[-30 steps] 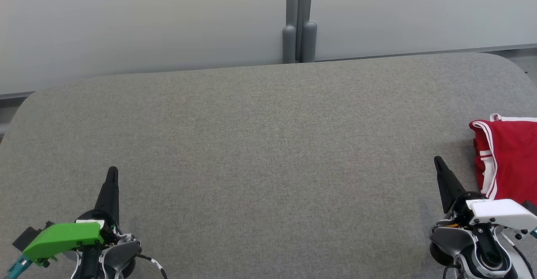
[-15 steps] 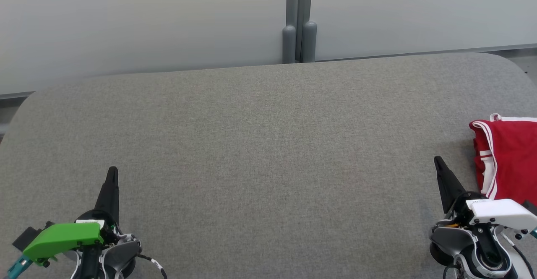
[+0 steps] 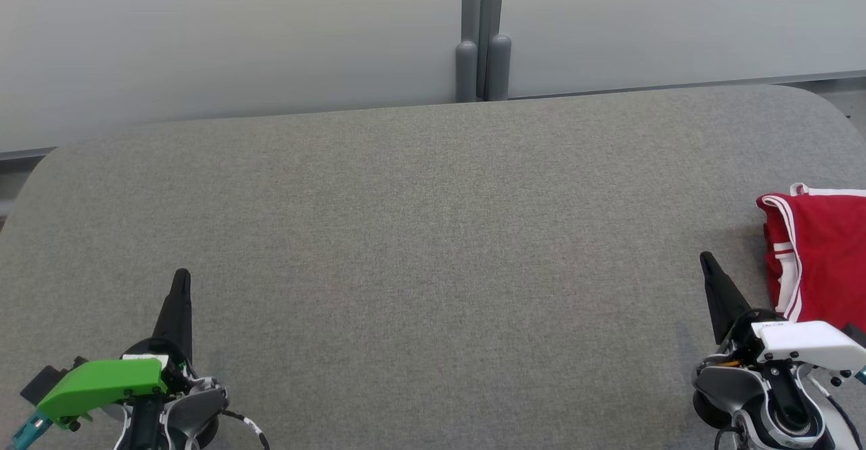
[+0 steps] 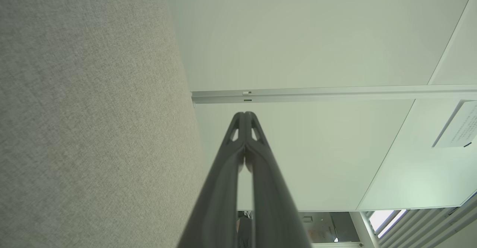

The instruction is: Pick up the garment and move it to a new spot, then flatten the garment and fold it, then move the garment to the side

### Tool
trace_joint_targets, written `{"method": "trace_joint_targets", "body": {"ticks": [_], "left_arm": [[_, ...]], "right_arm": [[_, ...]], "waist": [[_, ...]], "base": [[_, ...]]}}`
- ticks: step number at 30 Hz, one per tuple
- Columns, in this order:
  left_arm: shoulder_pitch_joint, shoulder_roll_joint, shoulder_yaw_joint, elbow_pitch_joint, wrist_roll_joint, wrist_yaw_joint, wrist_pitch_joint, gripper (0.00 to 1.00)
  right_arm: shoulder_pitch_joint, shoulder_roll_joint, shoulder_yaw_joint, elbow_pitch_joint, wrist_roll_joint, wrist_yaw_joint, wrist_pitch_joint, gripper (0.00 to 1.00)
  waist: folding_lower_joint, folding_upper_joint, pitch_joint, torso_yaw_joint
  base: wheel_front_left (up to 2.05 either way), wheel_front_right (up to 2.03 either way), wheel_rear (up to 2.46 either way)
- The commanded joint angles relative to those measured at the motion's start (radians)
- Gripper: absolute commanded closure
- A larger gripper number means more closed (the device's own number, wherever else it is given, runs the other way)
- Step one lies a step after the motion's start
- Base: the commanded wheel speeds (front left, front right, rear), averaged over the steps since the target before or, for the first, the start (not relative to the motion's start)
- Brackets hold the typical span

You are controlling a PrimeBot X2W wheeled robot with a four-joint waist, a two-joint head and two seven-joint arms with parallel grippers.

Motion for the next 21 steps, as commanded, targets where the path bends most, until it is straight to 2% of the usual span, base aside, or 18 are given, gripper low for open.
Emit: {"method": "trace_joint_targets", "body": {"ticks": [1,21], "left_arm": [[-0.016,0.0,0.004,-0.003,-0.001,-0.007,0.001,1.0],[-0.016,0.0,0.003,-0.003,-0.001,-0.007,0.001,1.0]], "right_arm": [[-0.009,-0.005,0.0,-0.003,0.005,0.0,0.003,1.0],[-0.009,-0.005,0.0,-0.003,0.005,0.0,0.002,1.0]], "waist": [[0.0,0.0021,0.0,0.0],[0.0,0.0021,0.0,0.0]], "base": [[0.0,0.0,0.0],[0.0,0.0,0.0]]}}
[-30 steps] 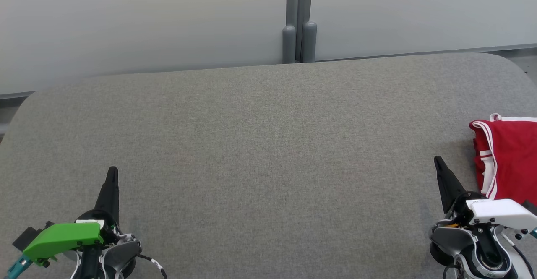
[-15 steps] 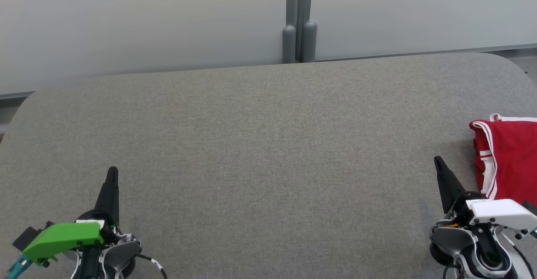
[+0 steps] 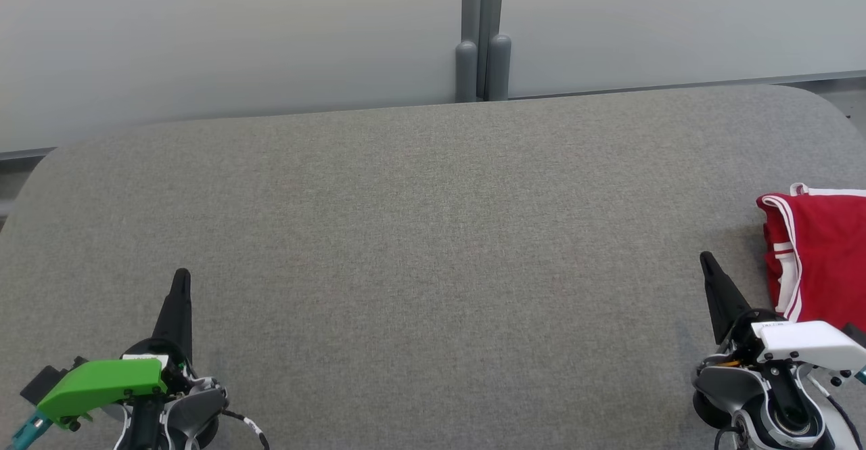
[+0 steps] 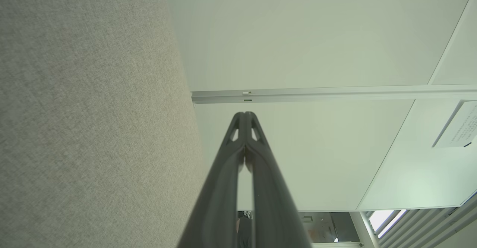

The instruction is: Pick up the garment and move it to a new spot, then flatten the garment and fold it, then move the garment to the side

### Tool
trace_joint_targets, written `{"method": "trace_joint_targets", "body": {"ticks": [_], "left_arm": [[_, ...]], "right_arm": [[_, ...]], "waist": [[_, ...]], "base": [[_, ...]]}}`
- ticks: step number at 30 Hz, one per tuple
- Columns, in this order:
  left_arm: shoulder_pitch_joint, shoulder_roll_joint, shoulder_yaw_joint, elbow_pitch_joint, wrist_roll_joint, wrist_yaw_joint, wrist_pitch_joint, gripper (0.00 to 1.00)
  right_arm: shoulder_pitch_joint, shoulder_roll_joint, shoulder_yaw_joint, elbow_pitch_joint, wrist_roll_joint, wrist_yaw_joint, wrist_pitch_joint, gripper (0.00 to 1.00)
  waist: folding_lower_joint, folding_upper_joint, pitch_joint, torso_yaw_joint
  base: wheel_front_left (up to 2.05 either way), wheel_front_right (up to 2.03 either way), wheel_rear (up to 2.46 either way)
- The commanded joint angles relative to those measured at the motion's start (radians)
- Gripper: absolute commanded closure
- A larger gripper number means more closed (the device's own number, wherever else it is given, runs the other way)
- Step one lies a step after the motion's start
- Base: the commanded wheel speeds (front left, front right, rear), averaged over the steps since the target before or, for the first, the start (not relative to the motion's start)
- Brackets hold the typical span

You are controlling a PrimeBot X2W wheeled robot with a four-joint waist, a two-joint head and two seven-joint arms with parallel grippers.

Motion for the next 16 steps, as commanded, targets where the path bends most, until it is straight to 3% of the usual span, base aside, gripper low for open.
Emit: {"method": "trace_joint_targets", "body": {"ticks": [1,16], "left_arm": [[-0.016,0.0,0.003,-0.003,-0.001,-0.007,0.001,1.0],[-0.016,0.0,0.003,-0.003,-0.001,-0.007,0.001,1.0]], "right_arm": [[-0.009,-0.005,0.0,-0.003,0.005,0.0,0.002,1.0],[-0.009,-0.005,0.0,-0.003,0.006,0.0,0.002,1.0]], "waist": [[0.0,0.0021,0.0,0.0],[0.0,0.0021,0.0,0.0]], "base": [[0.0,0.0,0.0],[0.0,0.0,0.0]]}}
